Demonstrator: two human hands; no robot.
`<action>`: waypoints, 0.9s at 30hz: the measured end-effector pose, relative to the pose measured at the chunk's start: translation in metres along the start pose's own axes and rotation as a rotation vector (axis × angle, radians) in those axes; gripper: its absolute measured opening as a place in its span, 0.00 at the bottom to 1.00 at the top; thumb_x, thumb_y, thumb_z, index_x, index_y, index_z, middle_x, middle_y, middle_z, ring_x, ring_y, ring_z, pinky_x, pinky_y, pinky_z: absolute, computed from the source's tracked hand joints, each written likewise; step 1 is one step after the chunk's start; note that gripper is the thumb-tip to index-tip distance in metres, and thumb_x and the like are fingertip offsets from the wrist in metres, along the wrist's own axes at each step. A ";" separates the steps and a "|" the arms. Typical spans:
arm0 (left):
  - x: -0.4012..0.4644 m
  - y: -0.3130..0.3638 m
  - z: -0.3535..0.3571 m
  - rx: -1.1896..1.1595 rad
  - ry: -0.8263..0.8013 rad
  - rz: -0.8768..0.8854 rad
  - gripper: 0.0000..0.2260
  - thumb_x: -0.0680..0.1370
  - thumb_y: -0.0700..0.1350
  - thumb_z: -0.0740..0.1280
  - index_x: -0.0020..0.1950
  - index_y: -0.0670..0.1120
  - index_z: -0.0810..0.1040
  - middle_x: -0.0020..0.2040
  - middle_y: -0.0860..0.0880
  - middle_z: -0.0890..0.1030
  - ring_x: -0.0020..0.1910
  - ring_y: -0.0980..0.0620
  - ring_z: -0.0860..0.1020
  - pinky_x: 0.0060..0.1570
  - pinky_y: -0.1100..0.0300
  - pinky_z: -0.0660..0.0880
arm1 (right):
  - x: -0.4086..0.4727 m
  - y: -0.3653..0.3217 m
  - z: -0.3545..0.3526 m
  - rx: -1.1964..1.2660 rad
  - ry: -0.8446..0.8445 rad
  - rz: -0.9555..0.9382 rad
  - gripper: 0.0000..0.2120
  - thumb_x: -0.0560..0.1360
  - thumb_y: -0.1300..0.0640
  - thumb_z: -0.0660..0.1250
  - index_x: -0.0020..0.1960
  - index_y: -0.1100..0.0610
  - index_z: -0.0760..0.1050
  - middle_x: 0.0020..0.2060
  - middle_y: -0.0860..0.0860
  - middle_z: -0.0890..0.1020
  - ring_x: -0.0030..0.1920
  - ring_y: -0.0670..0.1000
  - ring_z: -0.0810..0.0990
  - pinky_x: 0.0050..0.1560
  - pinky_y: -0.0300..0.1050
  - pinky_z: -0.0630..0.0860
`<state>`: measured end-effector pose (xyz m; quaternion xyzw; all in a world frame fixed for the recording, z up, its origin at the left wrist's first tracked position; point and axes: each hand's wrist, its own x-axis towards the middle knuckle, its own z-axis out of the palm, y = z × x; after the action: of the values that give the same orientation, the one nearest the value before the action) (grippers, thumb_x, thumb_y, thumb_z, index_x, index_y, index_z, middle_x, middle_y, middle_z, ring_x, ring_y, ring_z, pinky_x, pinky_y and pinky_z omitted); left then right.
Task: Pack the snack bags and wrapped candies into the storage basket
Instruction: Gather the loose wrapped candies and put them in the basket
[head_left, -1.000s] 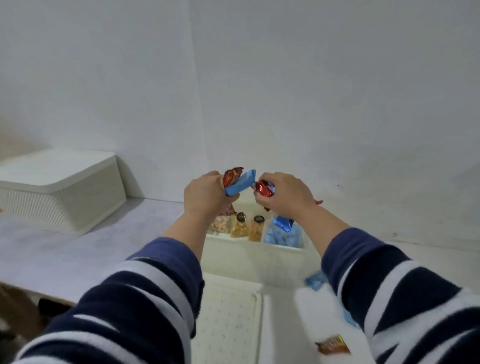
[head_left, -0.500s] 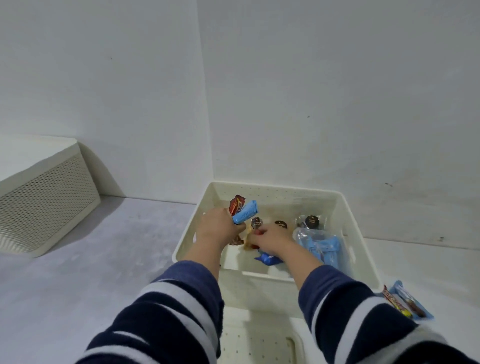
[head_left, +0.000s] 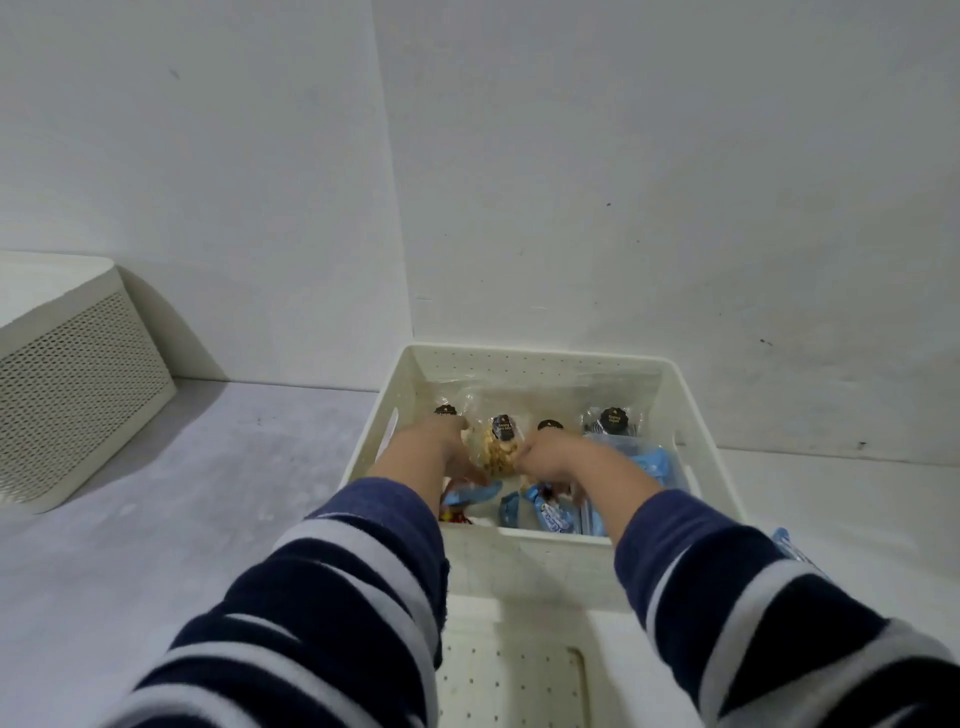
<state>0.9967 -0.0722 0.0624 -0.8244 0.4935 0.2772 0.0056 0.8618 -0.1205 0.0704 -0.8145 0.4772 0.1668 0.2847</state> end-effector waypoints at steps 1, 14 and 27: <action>-0.005 0.003 -0.003 -0.005 0.010 0.026 0.39 0.66 0.56 0.77 0.73 0.52 0.65 0.71 0.48 0.71 0.66 0.44 0.72 0.66 0.47 0.70 | -0.009 0.002 -0.005 -0.018 0.004 -0.018 0.17 0.82 0.56 0.55 0.64 0.63 0.74 0.55 0.56 0.78 0.45 0.50 0.74 0.41 0.40 0.76; -0.107 0.138 0.003 0.188 0.088 0.321 0.23 0.79 0.52 0.65 0.72 0.48 0.68 0.71 0.47 0.69 0.69 0.46 0.69 0.68 0.52 0.65 | -0.160 0.084 -0.050 -0.202 0.163 0.057 0.21 0.82 0.53 0.56 0.73 0.59 0.67 0.70 0.56 0.71 0.67 0.56 0.73 0.52 0.45 0.71; -0.218 0.297 0.115 0.310 0.061 0.464 0.23 0.80 0.54 0.60 0.74 0.48 0.65 0.74 0.48 0.66 0.74 0.47 0.63 0.73 0.51 0.59 | -0.322 0.286 -0.009 -0.153 0.151 0.326 0.25 0.82 0.49 0.55 0.76 0.57 0.60 0.74 0.53 0.64 0.71 0.56 0.68 0.64 0.49 0.67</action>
<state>0.6239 -0.0156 0.1441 -0.6868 0.7054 0.1670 0.0532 0.4547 -0.0161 0.1652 -0.7558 0.6088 0.1849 0.1546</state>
